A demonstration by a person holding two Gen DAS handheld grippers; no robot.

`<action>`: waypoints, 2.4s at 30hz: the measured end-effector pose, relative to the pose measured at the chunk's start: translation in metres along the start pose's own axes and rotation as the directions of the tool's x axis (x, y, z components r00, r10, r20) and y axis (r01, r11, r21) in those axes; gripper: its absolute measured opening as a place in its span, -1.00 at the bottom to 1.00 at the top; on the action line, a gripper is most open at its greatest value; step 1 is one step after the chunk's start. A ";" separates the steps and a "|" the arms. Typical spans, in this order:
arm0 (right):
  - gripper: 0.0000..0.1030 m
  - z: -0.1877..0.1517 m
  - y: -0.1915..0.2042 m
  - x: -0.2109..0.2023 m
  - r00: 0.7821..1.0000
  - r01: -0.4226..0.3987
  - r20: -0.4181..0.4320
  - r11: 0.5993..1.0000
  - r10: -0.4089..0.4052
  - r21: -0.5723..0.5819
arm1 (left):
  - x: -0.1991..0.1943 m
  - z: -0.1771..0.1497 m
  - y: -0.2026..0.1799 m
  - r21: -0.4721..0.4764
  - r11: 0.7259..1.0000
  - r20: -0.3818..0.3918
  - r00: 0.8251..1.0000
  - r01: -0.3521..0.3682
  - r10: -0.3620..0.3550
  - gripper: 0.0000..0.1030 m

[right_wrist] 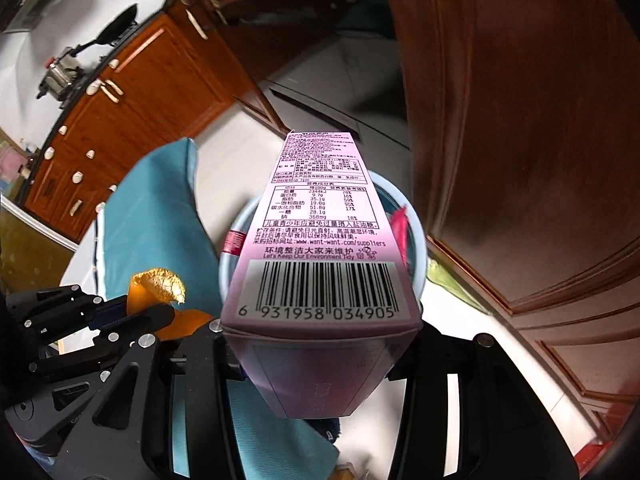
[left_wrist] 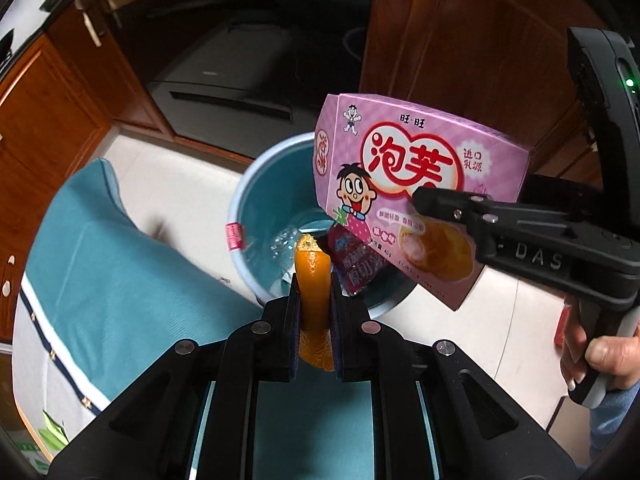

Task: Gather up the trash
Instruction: 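Carry box and peel over the teal bin and open both tools, then move both tools back over the table toward the corn husks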

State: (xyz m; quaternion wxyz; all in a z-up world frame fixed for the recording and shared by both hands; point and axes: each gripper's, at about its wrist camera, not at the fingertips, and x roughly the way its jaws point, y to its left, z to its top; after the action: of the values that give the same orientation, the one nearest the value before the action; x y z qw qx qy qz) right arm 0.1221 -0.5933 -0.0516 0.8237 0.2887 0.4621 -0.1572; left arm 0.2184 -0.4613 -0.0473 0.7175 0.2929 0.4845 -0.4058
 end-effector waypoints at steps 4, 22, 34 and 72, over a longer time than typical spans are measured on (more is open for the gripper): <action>-0.18 0.000 -0.007 0.013 0.999 0.009 -0.033 1.000 -0.009 0.003 | 0.020 0.012 -0.006 0.010 1.000 -0.025 1.000 -0.001 0.002 -0.74; 0.63 0.011 -0.013 0.032 0.998 0.023 -0.059 0.998 -0.019 0.060 | 0.030 0.012 -0.013 -0.017 0.999 -0.072 0.996 -0.044 0.042 0.22; 0.70 0.004 -0.003 0.022 0.997 0.022 -0.073 0.996 -0.016 0.084 | 0.010 -0.007 -0.007 -0.017 0.999 -0.051 0.997 -0.051 0.050 0.31; 0.82 -0.183 0.303 -0.005 0.912 -0.283 -0.393 0.875 0.119 -0.392 | -0.165 -0.331 0.160 -0.458 0.863 0.042 0.965 -0.211 0.258 0.66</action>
State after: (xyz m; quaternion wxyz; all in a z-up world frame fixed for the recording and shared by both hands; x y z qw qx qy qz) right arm 0.1561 -0.2419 -0.0222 0.7817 0.1655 0.5938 0.0945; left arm 0.1729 -0.0629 -0.0082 0.8333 0.1546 0.4888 -0.2067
